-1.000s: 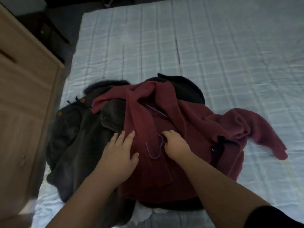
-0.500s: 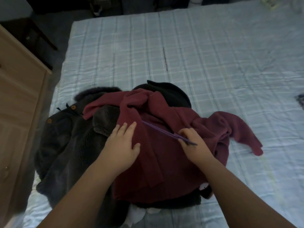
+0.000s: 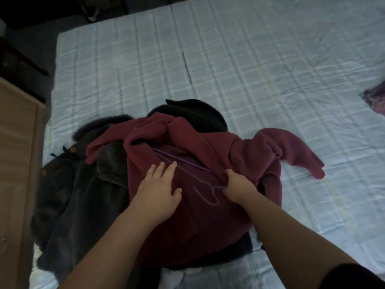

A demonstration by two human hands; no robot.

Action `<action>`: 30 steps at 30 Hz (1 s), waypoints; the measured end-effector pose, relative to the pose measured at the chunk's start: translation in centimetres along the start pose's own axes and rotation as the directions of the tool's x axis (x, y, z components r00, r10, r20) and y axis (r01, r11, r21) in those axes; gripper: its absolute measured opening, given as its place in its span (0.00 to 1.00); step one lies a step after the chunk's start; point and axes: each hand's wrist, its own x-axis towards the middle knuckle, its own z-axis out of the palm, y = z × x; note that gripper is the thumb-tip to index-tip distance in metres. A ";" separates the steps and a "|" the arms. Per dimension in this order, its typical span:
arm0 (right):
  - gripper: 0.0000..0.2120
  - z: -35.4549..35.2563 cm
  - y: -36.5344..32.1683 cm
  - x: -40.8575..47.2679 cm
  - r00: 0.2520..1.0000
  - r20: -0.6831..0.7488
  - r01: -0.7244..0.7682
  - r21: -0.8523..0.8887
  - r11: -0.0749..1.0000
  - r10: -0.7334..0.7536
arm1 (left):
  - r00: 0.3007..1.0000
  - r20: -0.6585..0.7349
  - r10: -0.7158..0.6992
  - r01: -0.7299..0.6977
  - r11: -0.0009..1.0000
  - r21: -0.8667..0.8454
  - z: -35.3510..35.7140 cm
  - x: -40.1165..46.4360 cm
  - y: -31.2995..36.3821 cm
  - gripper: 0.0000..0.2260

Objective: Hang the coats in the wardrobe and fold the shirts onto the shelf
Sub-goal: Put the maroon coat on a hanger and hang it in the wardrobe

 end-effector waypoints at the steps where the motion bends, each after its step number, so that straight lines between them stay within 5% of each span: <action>1: 0.31 0.4 0.0 0.0 1.000 0.006 -0.010 -0.029 1.000 0.010 | 1.000 0.003 0.000 0.000 1.000 -0.001 0.0 0.2 0.0 0.34; 10: 0.08 -1.7 0.6 -0.8 0.964 -0.263 0.039 0.043 0.998 -0.027 | 0.998 -0.055 0.010 -0.010 1.000 0.001 -1.4 -0.6 0.6 0.34; 17: 0.21 -0.6 3.6 -2.4 0.970 -0.175 -0.124 0.239 0.963 0.168 | 0.999 -0.038 0.035 -0.033 0.999 0.030 -0.5 -3.0 1.7 0.33; 20: 0.22 -0.6 3.4 -3.5 0.966 -0.250 -0.025 0.180 0.983 0.070 | 0.984 -0.085 0.157 -0.154 0.987 0.044 -0.1 -1.8 4.1 0.33; 24: 0.16 -1.1 3.6 -5.0 0.936 -0.349 0.125 0.197 0.972 -0.050 | 0.928 -0.191 0.321 -0.311 0.947 0.080 1.0 0.6 9.3 0.34; 30: 0.21 -2.6 4.7 -7.1 0.959 -0.283 0.109 0.319 0.942 -0.015 | 0.783 -0.421 0.458 -0.447 0.885 0.132 1.3 1.1 15.7 0.21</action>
